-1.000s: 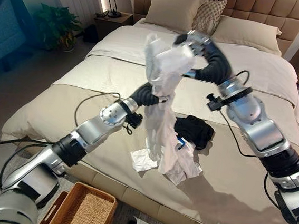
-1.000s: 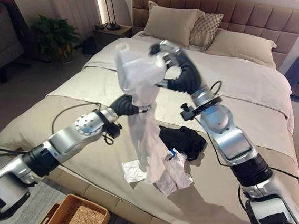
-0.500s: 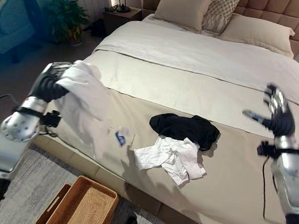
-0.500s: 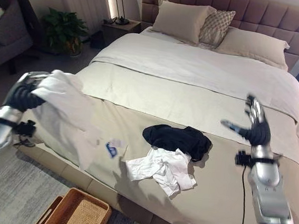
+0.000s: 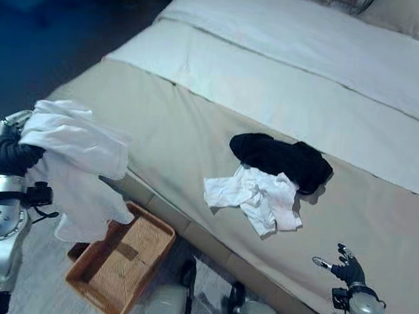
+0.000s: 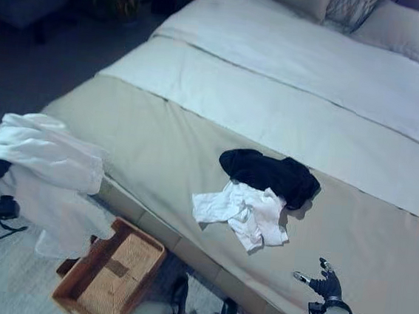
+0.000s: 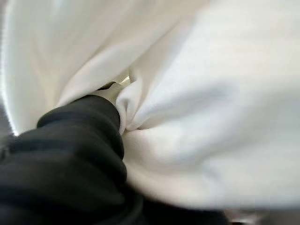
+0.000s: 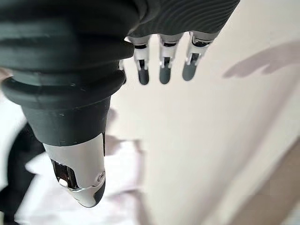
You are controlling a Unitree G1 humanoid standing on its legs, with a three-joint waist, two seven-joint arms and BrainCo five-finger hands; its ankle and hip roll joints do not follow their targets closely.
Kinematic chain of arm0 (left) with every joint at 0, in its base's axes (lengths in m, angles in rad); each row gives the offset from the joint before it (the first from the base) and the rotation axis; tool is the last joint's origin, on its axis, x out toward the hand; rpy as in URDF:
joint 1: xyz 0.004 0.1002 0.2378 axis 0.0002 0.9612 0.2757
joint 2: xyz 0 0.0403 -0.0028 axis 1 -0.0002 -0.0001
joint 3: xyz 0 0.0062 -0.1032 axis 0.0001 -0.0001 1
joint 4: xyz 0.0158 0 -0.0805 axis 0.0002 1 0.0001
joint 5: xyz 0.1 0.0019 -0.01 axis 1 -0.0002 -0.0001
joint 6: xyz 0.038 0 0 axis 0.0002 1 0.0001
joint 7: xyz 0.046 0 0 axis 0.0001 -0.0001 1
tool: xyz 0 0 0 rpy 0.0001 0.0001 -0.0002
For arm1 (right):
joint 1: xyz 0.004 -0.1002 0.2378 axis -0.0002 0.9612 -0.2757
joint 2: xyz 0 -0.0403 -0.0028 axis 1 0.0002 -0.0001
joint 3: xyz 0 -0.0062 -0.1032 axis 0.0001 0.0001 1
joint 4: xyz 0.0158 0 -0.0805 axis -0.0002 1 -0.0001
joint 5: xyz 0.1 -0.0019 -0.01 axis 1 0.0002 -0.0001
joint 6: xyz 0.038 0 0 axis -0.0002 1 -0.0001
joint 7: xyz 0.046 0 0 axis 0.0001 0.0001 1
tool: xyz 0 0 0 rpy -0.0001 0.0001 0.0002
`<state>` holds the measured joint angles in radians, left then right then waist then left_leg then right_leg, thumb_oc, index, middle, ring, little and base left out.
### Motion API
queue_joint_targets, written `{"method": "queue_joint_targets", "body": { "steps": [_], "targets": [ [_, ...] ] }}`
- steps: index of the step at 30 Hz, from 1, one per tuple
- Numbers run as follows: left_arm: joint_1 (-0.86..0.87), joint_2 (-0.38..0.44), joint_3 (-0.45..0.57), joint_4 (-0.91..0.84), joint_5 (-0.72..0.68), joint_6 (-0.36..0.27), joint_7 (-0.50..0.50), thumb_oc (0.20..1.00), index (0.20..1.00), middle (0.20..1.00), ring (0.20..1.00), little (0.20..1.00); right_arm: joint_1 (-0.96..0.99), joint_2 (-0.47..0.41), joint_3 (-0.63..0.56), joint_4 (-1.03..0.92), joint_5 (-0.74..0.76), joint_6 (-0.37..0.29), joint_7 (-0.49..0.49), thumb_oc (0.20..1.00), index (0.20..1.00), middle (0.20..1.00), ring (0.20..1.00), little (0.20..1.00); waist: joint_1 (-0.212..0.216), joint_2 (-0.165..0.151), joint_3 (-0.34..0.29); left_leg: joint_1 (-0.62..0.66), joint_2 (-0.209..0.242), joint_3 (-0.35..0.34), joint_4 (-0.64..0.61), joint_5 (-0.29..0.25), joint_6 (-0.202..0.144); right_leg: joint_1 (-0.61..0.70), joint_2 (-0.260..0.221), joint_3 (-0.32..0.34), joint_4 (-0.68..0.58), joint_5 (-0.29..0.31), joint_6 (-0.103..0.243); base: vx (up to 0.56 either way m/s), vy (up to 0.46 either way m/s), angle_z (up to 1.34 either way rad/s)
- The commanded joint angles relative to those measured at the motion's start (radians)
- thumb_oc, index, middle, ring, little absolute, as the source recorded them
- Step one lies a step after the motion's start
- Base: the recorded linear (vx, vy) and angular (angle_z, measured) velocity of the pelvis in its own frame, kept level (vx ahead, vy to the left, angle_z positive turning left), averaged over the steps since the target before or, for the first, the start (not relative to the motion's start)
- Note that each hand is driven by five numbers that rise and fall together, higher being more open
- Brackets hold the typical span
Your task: Pick up clothes into the bucket
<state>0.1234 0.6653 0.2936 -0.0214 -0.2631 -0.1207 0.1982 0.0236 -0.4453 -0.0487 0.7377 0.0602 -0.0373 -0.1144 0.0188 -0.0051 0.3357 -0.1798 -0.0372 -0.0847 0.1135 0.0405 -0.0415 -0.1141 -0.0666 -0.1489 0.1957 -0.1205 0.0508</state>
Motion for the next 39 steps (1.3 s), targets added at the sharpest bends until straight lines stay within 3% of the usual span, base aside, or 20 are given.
{"method": "queue_joint_targets", "body": {
  "steps": [1,10,11,12,13,15,19,24,28,30,31,39],
  "targets": [
    [-0.036,0.002,0.020,0.009,0.079,-0.047,0.061,0.200,0.200,0.200,0.200,0.200,-0.035,-0.029,0.029,-0.029,-0.001,-0.041,-0.051,1.000,1.000,1.000,1.000,1.000,0.008,-0.025,0.000,-0.070,-0.041,-0.026,0.161,-0.086,0.067,-0.084,-0.046,0.009,0.042,0.091,0.023,-0.19,0.062,-0.01],
    [-0.151,-0.050,-0.061,0.256,0.199,0.004,0.203,0.200,0.200,0.200,0.200,0.200,-0.063,-0.033,0.036,-0.030,0.032,-0.072,-0.120,1.000,1.000,1.000,1.000,1.000,0.016,-0.052,0.106,-0.357,-0.064,-0.049,0.373,-0.106,0.072,-0.350,-0.073,-0.001,0.253,0.045,0.006,-0.13,0.039,0.05],
    [-0.184,-0.051,-0.078,0.298,0.207,0.015,0.239,0.200,0.200,0.200,0.200,0.200,-0.064,-0.032,0.040,-0.034,0.046,-0.079,-0.135,1.000,1.000,1.000,1.000,1.000,0.014,-0.060,0.120,-0.404,-0.069,-0.063,0.423,-0.144,0.068,-0.394,-0.073,0.000,0.299,0.009,0.010,-0.06,-0.002,0.19],
    [-0.187,-0.050,-0.079,0.299,0.207,0.014,0.239,0.200,0.200,0.200,0.200,0.200,-0.065,-0.032,0.038,-0.035,0.046,-0.079,-0.135,1.000,1.000,1.000,1.000,1.000,0.014,-0.060,0.123,-0.421,-0.070,-0.058,0.421,-0.114,0.069,-0.407,-0.077,-0.009,0.294,0.035,0.003,-0.04,-0.010,0.24],
    [-0.224,-0.047,-0.086,0.350,0.209,0.021,0.287,0.200,0.200,0.200,0.200,0.200,-0.068,-0.033,0.050,-0.035,0.057,-0.088,-0.151,1.000,1.000,1.000,1.000,1.000,0.013,-0.068,0.140,-0.465,-0.071,-0.066,0.477,-0.158,0.067,-0.447,-0.071,-0.003,0.338,0.002,0.007,-0.11,0.009,0.14],
    [-0.240,-0.041,-0.089,0.363,0.209,0.024,0.310,0.200,0.200,0.200,0.200,0.200,-0.071,-0.032,0.055,-0.044,0.064,-0.095,-0.156,1.000,1.000,1.000,1.000,1.000,0.014,-0.073,0.148,-0.506,-0.070,-0.069,0.507,-0.164,0.067,-0.484,-0.070,-0.006,0.362,-0.004,0.006,-0.05,-0.005,0.09],
    [-0.329,0.049,-0.098,0.494,0.208,0.041,0.396,0.200,0.200,0.200,0.200,0.200,-0.081,-0.026,0.094,-0.067,0.098,-0.124,-0.182,1.000,1.000,1.000,1.000,1.000,0.015,-0.098,0.183,-0.622,-0.065,-0.084,0.579,-0.172,0.067,-0.584,-0.065,-0.022,0.407,-0.005,0.010,-0.07,-0.012,0.01],
    [-0.352,0.083,-0.115,0.480,0.207,0.051,0.420,0.200,0.200,0.200,0.200,0.200,-0.077,-0.019,0.116,-0.076,0.117,-0.135,-0.202,1.000,1.000,1.000,1.000,1.000,0.016,-0.111,0.184,-0.693,-0.070,-0.100,0.594,-0.170,0.064,-0.645,-0.071,-0.040,0.417,-0.008,0.013,-0.01,-0.009,0.14],
    [-0.425,0.138,-0.162,0.568,0.207,0.062,0.439,0.200,0.200,0.200,0.200,0.200,-0.111,-0.027,0.151,-0.084,0.136,-0.149,-0.224,1.000,1.000,1.000,1.000,1.000,0.009,-0.123,0.184,-0.771,-0.071,-0.106,0.626,-0.176,0.063,-0.716,-0.077,-0.047,0.448,-0.014,0.013,-0.01,0.017,0.05],
    [-0.435,0.140,-0.172,0.585,0.203,0.063,0.444,0.498,0.498,0.498,0.498,0.498,-0.119,-0.027,0.157,-0.087,0.139,-0.150,-0.225,1.000,1.000,1.000,1.000,1.000,0.008,-0.124,0.184,-0.786,-0.072,-0.106,0.635,-0.180,0.063,-0.733,-0.077,-0.047,0.459,-0.016,0.012,0.00,0.022,0.02],
    [-0.438,0.137,-0.171,0.595,0.200,0.067,0.452,1.000,1.000,1.000,1.000,1.000,-0.125,-0.027,0.165,-0.089,0.140,-0.152,-0.229,1.000,1.000,1.000,1.000,1.000,0.006,-0.126,0.184,-0.796,-0.072,-0.105,0.643,-0.184,0.065,-0.743,-0.077,-0.045,0.466,-0.018,0.012,0.00,0.040,0.03],
    [-0.450,0.135,-0.186,0.620,0.206,0.093,0.472,1.000,1.000,1.000,1.000,1.000,-0.136,-0.020,0.196,-0.103,0.141,-0.145,-0.242,1.000,1.000,1.000,1.000,1.000,-0.007,-0.134,0.184,-0.836,-0.068,-0.097,0.659,-0.197,0.069,-0.778,-0.078,-0.045,0.457,-0.013,0.019,0.01,0.028,-0.02]
  ]
}}
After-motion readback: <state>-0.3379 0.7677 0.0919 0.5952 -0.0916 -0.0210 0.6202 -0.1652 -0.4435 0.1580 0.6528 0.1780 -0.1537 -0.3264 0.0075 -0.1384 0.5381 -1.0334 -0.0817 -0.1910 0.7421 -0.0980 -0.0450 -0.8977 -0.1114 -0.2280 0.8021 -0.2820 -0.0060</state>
